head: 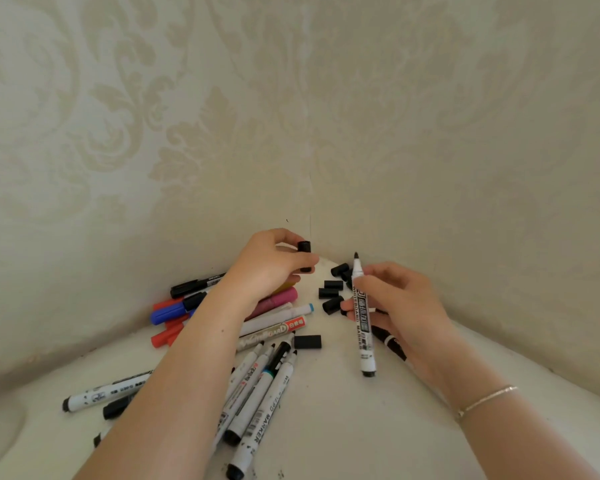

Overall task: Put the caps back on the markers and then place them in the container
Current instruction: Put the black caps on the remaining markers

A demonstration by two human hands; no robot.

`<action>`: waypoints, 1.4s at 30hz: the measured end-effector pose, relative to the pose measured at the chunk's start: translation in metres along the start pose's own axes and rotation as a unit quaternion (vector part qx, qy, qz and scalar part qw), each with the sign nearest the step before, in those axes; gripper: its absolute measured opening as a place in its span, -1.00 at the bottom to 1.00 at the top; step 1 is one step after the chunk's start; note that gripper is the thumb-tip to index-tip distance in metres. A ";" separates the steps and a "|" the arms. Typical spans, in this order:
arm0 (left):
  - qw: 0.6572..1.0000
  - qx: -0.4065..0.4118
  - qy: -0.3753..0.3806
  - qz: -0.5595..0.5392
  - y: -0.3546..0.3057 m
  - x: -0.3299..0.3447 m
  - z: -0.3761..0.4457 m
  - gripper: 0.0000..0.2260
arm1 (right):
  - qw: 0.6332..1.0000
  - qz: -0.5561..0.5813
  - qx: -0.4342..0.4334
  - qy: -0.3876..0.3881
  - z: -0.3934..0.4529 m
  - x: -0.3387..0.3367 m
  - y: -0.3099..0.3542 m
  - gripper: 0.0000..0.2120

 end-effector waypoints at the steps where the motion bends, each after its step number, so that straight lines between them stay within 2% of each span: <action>1: 1.000 -0.008 0.009 -0.022 0.001 0.001 -0.001 -0.81 | 1.000 0.003 -0.006 -0.003 0.000 0.001 -0.001 -0.90; 7: 0.986 -0.054 0.074 -0.140 0.000 0.001 -0.003 -0.80 | 0.996 -0.056 -0.075 0.007 -0.001 0.006 -0.002 -0.87; 11: 0.972 -0.073 0.072 -0.213 -0.001 0.004 -0.002 -0.79 | 0.991 -0.093 -0.089 0.028 -0.002 0.009 -0.002 -0.89; 14: 0.969 -0.077 0.066 -0.224 -0.002 0.006 -0.003 -0.80 | 0.989 -0.115 -0.086 0.022 -0.002 0.011 -0.004 -0.89; 20: 0.978 -0.065 0.065 -0.189 -0.001 0.008 -0.005 -0.82 | 0.985 -0.150 -0.082 0.002 0.000 0.009 -0.006 -0.89; 24: 0.996 -0.022 0.047 -0.066 -0.003 0.012 -0.005 -0.82 | 0.972 -0.213 -0.098 -0.017 0.002 0.010 -0.010 -0.91; 27: 0.998 0.011 0.069 -0.004 -0.006 0.018 -0.008 -0.81 | 0.972 -0.208 -0.103 -0.025 0.002 0.011 -0.010 -0.94; 35: 0.996 0.004 0.085 0.003 -0.001 0.025 -0.008 -0.75 | 0.976 -0.190 -0.096 -0.045 0.000 0.011 -0.015 -0.93; 42: 0.997 0.014 0.073 0.014 0.002 0.020 -0.005 -0.82 | 0.985 -0.145 -0.089 -0.026 0.000 0.011 -0.010 -0.94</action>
Point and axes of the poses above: each hand's wrist, its own z-axis towards the middle knuckle, its own x-axis out of the palm, y = z × x, the point moved 1 cm from there along z, towards the middle knuckle, and after that the axes turned 9 degrees about -z, right-handed, at the moved point
